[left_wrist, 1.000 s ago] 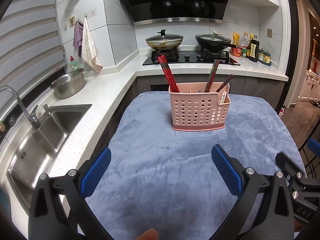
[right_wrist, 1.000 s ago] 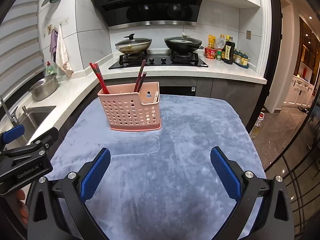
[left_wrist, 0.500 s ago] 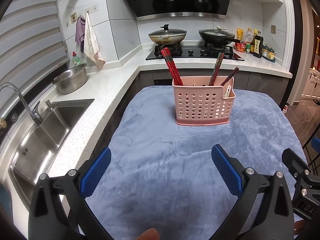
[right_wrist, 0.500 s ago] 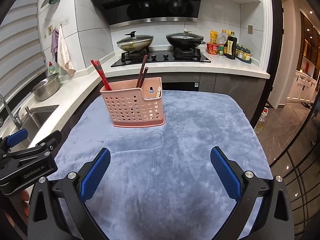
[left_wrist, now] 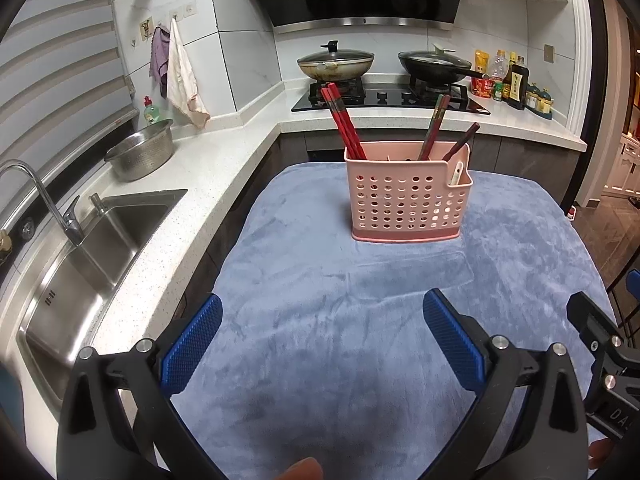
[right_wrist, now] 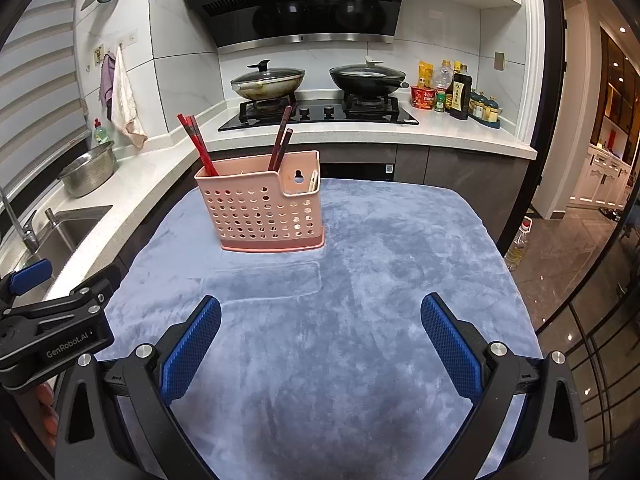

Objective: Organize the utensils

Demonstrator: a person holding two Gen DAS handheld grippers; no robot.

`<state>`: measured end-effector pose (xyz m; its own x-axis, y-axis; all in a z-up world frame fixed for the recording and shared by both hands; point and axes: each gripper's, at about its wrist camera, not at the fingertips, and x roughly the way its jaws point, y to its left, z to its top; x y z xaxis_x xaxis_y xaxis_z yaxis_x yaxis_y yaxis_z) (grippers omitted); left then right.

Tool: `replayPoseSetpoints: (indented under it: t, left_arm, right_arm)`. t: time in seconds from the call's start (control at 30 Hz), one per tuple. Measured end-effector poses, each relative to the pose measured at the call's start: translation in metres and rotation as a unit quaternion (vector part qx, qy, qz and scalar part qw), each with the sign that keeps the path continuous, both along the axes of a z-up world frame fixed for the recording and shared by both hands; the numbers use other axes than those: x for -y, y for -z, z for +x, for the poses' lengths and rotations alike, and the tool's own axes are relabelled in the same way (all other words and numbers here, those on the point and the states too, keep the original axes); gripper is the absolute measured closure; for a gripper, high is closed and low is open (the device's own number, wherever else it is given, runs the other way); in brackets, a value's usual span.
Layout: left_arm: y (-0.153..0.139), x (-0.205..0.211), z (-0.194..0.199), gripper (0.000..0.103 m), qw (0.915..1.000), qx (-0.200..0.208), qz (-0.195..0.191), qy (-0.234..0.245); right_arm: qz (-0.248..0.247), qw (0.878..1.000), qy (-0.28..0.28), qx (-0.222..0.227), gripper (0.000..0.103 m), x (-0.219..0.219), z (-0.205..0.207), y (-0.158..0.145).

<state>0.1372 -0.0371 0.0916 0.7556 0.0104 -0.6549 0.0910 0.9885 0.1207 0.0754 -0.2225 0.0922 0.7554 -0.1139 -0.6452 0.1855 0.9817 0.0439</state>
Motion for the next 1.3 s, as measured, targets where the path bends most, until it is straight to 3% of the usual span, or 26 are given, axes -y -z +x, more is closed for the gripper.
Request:
replayPoseSetpoints:
  t: [1.3]
  left_arm:
    - [0.0029, 0.0009, -0.0037, 0.007, 1.0000, 0.000, -0.003, -0.004]
  right_arm:
    - [-0.017, 1.000, -0.002, 0.002, 0.006, -0.0044, -0.0012, -0.0033]
